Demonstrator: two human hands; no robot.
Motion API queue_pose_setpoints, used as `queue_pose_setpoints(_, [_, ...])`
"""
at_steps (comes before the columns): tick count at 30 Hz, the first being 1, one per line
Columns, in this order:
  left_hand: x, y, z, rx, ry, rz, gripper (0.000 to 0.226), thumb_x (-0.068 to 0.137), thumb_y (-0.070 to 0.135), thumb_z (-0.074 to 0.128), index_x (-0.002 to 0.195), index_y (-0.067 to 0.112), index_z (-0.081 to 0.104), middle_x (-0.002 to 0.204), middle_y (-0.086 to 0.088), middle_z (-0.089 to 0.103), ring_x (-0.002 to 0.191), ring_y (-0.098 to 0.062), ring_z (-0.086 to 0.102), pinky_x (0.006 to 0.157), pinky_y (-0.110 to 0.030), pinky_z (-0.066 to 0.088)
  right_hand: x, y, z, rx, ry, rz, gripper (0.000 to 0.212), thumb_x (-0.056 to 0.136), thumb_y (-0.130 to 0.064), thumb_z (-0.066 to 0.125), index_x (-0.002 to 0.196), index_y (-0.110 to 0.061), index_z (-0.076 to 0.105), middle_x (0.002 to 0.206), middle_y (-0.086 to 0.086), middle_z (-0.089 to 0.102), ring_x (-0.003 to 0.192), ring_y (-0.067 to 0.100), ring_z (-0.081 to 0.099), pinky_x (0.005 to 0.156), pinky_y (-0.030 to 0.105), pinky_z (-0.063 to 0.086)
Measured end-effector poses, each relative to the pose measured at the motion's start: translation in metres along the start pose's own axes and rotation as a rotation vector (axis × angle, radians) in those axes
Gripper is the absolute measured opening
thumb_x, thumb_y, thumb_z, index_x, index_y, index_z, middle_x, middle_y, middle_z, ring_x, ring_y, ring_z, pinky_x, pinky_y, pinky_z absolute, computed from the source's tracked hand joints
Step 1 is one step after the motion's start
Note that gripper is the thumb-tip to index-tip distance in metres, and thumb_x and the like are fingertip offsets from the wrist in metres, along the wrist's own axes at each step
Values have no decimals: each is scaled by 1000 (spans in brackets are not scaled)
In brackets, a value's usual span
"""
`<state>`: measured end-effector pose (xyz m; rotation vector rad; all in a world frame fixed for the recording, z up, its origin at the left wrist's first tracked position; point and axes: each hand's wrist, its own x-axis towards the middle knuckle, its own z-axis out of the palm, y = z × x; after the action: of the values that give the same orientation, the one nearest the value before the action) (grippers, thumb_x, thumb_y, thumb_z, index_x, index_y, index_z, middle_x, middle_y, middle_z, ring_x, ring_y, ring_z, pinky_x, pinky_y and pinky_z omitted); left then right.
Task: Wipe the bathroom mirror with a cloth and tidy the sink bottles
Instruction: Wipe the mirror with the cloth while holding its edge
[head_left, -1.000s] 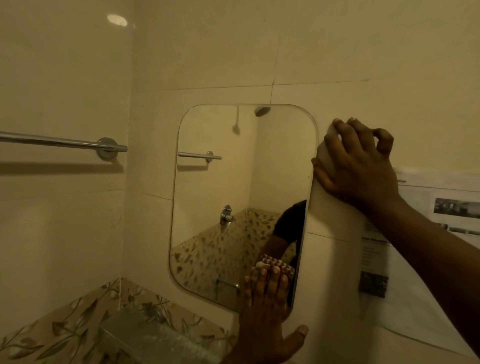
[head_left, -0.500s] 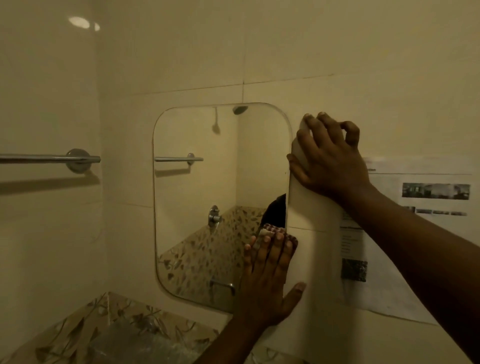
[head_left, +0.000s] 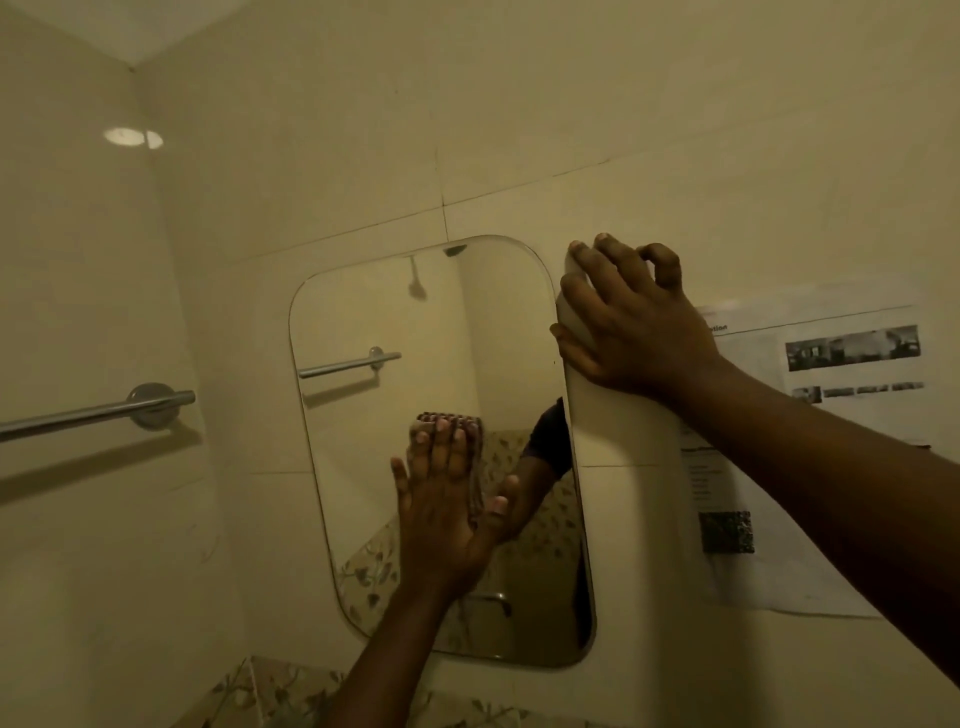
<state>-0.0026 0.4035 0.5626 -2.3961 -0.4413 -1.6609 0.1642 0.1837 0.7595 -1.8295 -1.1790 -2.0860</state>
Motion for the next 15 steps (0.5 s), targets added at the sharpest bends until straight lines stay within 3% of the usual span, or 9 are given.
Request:
queue_pose_setpoints(5, [2,-45,-9,-88,49,-282,86,104,62,28,171,14,4,181,-5,-4,168,-23,-9,134,-58,-5,0,-1,-4,6,-22,0,55,104,-54,39,127,-7,55,152,22,53,143,42,48,109,50,26])
queue_pose_setpoints(7, [2,-55,-11,-138,66,-381,88,103,67,23,171,17,0,180,-4,-8,167,-19,-13,135,-55,-7,1,-1,-4,10,-20,0,55,104,-54,39,127,-7,56,152,22,53,143,42,48,109,50,26])
queue_pose_setpoints(11, [10,-56,-13,-212,112,-576,85,101,58,24,171,15,2,180,-7,-4,167,-20,-12,134,-48,-10,0,-2,-4,11,-10,0,55,104,-55,39,126,-7,57,152,22,53,142,42,49,108,49,26])
queue_pose_setpoints(15, [34,-65,-21,-318,184,-897,74,110,47,32,171,18,3,181,-4,0,168,-21,-7,133,-53,-7,0,-1,-3,29,-14,9,57,104,-56,38,127,-7,56,152,21,53,143,41,47,110,49,25])
